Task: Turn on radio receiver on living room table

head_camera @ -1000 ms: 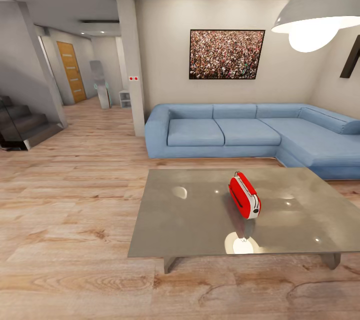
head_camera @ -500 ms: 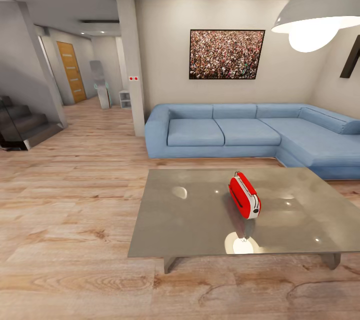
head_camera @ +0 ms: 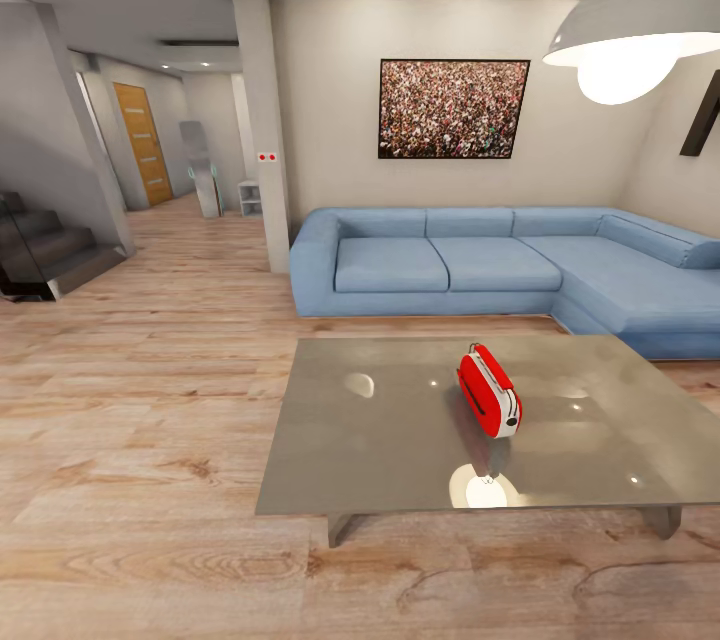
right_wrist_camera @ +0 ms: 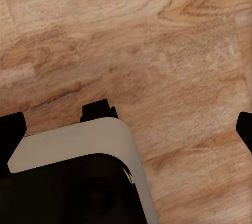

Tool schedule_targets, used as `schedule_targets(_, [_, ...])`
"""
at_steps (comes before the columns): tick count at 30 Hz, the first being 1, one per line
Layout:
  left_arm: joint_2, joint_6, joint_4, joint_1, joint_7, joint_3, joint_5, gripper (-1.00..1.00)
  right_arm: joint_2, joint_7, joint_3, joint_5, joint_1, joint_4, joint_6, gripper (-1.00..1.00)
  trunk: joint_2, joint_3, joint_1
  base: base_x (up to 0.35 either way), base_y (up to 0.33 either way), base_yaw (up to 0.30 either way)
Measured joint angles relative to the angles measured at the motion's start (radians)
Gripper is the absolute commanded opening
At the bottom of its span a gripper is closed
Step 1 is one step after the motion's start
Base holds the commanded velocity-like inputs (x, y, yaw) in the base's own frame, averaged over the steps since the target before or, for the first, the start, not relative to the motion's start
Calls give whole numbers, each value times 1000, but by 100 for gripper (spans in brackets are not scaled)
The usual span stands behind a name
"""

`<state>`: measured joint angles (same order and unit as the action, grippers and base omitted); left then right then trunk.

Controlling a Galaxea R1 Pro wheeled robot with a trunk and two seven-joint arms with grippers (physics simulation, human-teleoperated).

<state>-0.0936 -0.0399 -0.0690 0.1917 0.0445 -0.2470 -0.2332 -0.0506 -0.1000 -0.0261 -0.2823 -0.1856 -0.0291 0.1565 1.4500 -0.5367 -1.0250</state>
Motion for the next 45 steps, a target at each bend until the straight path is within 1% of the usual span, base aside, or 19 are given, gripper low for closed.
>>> schedule_targets(45, [0,0,0,0,0,0,0,-100,0,0,0,0,0,0,0,100,0,0,0,0,0,0])
